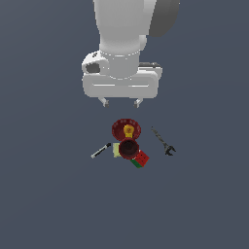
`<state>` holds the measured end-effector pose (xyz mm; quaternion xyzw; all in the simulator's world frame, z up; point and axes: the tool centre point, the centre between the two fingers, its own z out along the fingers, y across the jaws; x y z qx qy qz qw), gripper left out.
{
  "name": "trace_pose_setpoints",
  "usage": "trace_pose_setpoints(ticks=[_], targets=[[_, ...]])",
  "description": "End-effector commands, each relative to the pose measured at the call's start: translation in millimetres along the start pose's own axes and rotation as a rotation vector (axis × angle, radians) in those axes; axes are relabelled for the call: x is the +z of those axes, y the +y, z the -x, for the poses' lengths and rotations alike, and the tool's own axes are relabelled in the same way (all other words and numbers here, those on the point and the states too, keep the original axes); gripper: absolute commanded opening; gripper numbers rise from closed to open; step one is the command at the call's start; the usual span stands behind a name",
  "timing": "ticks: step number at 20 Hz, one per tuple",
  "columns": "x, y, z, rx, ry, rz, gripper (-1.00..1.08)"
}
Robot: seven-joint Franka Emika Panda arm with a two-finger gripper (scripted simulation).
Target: Pick up a designated object from a clutter of objects.
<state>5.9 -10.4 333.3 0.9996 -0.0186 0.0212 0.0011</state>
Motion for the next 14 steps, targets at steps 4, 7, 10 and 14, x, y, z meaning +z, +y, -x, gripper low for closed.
trace_pose_setpoints(ticks=[4,7,10,14], targets=[[-2.4,-1.3,-1.1,0.003,0.004,-0.005,1.08],[-7.4,-4.0,-3.3,0.009,0.012,-0.015,1.08],[-8.2,-4.2,-3.5,0.010,0.013,-0.017,1.08],[-7.3,-4.4,-3.6,0.006,0.011,-0.018,1.08]])
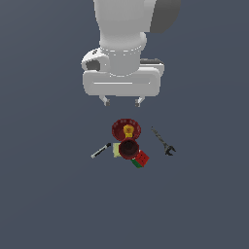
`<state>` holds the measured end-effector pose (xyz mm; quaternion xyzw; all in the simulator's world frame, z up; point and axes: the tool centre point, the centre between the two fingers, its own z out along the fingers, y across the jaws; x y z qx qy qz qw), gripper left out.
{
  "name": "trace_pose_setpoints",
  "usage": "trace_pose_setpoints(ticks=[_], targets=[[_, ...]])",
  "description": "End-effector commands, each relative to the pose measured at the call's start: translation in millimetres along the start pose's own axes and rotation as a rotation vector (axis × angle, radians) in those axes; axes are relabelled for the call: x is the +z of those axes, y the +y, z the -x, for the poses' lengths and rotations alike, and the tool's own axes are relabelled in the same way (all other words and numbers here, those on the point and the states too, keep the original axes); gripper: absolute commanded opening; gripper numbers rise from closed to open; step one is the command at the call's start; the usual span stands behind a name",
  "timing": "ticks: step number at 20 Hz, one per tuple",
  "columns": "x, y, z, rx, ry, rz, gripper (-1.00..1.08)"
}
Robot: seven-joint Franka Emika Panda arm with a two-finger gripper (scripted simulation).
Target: Pick up a designated object from a clutter of objects.
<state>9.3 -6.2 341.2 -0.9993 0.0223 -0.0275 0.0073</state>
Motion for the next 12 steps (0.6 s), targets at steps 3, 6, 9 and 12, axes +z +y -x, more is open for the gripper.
trace_pose_setpoints(ticks=[3,6,9,12], targets=[[3.2,-0.2,-0.4,-0.014,-0.009,-0.005,1.08],[7.6,-0.4,-1.0,-0.035,-0.021,-0.013,1.08],[13.8,-0.7,-1.8,-0.064,-0.038,-0.025,1.08],[21.8,-1.1,-2.7,-0.102,-0.059,-0.041,1.08]])
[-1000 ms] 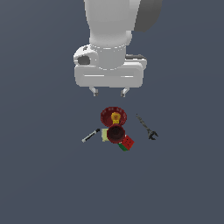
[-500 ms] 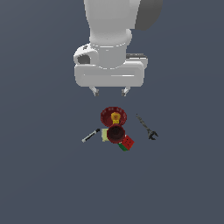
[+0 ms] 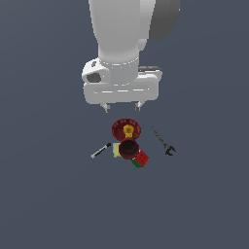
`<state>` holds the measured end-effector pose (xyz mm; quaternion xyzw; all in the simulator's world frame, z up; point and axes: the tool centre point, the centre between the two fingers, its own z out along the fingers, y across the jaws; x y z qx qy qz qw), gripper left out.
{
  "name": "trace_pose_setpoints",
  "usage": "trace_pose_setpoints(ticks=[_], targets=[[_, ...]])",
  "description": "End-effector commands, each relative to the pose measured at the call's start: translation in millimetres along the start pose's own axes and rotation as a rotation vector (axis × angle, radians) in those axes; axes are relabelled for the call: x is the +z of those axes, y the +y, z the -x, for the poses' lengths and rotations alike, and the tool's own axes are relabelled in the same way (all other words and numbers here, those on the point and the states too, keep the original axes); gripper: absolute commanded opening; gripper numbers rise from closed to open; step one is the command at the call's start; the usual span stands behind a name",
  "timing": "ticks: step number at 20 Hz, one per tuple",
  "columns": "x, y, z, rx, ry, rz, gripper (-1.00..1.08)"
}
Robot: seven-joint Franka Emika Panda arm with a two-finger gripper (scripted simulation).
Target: Pick up a designated object from a clutter of objects.
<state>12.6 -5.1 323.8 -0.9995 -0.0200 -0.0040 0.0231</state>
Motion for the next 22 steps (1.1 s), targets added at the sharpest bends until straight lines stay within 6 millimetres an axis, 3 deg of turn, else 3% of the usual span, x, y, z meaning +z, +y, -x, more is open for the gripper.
trace_pose_setpoints(ticks=[1,22], targets=[[7.3,-0.1,-1.1,-0.034,-0.019,-0.015,1.08],[91.2,-5.5,-9.0,-0.433,-0.170,-0.271,1.08]])
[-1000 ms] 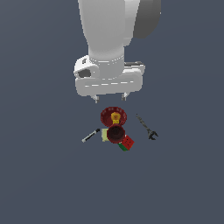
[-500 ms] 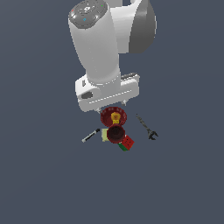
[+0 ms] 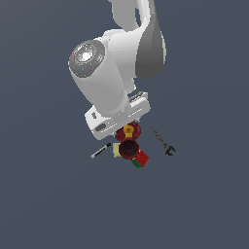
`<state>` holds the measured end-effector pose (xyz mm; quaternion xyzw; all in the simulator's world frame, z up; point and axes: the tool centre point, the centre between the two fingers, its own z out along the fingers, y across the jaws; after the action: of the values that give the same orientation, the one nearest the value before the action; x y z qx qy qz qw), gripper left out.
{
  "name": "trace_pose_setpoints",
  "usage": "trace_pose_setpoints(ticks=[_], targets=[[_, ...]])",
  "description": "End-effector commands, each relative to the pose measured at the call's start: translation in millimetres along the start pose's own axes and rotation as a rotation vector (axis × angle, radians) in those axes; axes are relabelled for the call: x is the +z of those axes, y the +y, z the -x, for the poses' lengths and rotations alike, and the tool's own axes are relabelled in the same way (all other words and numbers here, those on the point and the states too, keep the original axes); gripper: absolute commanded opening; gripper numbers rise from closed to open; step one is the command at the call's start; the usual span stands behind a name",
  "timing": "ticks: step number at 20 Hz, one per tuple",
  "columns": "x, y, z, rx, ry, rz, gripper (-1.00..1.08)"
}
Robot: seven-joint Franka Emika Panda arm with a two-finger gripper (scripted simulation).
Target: Pick up a designated object from a clutter of objects.
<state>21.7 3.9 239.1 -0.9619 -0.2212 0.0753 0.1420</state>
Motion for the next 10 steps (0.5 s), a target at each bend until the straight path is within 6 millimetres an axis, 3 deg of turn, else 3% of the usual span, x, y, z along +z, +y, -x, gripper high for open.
trace_pose_setpoints(ticks=[1,10], targets=[[9.7,1.8,-2.0,-0.051,-0.008,-0.037,1.08],[43.9,7.1,-8.3,-0.231,-0.014,-0.173,1.08]])
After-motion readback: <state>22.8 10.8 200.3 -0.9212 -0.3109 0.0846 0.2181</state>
